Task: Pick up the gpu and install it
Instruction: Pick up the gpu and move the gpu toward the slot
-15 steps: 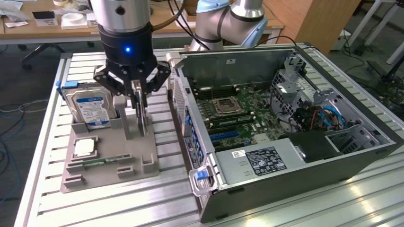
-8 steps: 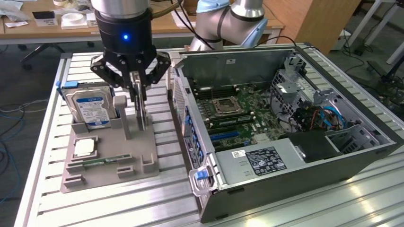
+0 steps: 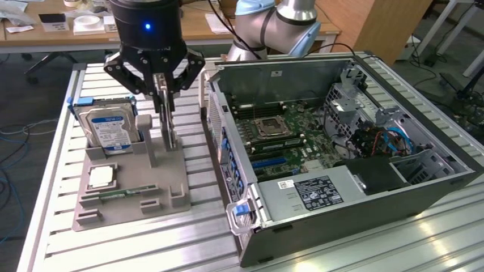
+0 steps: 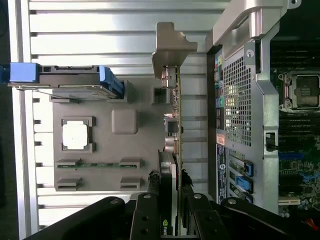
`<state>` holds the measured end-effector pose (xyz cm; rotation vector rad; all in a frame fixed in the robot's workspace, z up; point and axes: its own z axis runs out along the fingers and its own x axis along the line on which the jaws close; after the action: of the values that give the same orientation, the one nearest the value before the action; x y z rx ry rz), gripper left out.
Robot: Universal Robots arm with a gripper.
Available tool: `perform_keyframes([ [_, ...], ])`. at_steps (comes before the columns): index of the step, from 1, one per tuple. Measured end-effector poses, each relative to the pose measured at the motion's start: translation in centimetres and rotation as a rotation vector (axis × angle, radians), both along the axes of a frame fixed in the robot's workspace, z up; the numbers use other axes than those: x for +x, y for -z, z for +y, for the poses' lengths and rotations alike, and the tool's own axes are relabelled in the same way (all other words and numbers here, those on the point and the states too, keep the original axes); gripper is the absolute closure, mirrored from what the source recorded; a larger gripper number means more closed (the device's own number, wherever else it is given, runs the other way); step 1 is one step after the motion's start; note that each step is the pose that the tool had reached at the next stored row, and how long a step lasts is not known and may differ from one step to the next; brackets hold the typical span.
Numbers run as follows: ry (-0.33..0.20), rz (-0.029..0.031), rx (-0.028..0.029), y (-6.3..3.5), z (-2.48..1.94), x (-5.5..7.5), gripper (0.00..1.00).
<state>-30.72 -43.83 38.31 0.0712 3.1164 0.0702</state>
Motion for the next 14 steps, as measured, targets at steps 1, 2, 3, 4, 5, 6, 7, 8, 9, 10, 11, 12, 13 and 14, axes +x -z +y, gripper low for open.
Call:
perform_keyframes([
  [1,0.000,0.0000,0.0000,-0.24,0.00,0.0,0.73],
  [2,0.000,0.0000,0.0000,-0.48,0.00,0.0,0.73],
  [3,0.000,0.0000,0.0000,-0.71,0.00,0.0,0.73],
  [4,0.000,0.0001,0.0000,-0.93,0.00,0.0,0.73],
  [5,0.000,0.0000,0.0001,-1.14,0.00,0.0,0.73],
  [6,0.000,0.0000,0.0000,-1.37,0.00,0.0,0.73],
  [7,0.000,0.0000,0.0000,-1.60,0.00,0.0,0.73],
  [8,0.000,0.0000,0.0000,-1.82,0.00,0.0,0.73],
  [9,0.000,0.0001,0.0000,-2.01,0.00,0.0,0.73],
  [10,0.000,0.0000,0.0000,-2.19,0.00,0.0,0.73],
  [11,0.000,0.0000,0.0000,-2.39,0.00,0.0,0.73],
  [12,0.000,0.0000,0.0000,-2.57,0.00,0.0,0.73],
  [13,0.000,0.0000,0.0000,-2.73,0.00,0.0,0.73],
  [14,0.000,0.0001,0.0000,-2.88,0.00,0.0,0.73],
])
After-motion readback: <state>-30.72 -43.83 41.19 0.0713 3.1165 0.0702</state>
